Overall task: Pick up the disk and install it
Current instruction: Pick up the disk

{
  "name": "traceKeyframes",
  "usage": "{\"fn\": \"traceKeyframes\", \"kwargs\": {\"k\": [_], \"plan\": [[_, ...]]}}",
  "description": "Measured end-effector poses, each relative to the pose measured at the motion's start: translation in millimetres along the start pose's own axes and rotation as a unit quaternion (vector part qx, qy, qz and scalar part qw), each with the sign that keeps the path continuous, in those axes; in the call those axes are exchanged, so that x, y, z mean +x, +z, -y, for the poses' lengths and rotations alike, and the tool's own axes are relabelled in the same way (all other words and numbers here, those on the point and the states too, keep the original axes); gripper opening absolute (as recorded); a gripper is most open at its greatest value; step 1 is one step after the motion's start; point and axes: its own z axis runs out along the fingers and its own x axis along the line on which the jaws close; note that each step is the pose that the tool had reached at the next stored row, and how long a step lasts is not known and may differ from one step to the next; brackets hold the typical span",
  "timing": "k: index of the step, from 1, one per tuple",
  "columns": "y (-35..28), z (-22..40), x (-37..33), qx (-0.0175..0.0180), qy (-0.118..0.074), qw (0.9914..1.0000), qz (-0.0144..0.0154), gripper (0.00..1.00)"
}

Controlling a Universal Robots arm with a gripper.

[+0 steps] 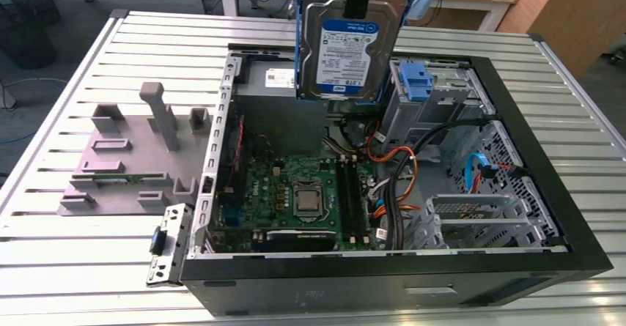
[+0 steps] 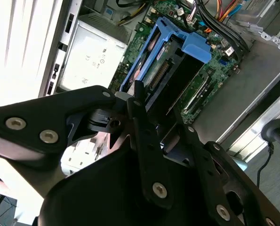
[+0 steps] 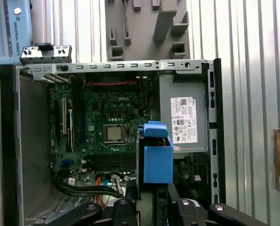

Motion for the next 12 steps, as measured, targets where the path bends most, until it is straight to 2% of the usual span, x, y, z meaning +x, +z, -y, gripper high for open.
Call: {"fn": "traceKeyframes", "kwargs": {"k": [12], "plan": [[-0.1,0.6,10.3,0.0000,0.000,1.00000,0.0000,0.35]]}}
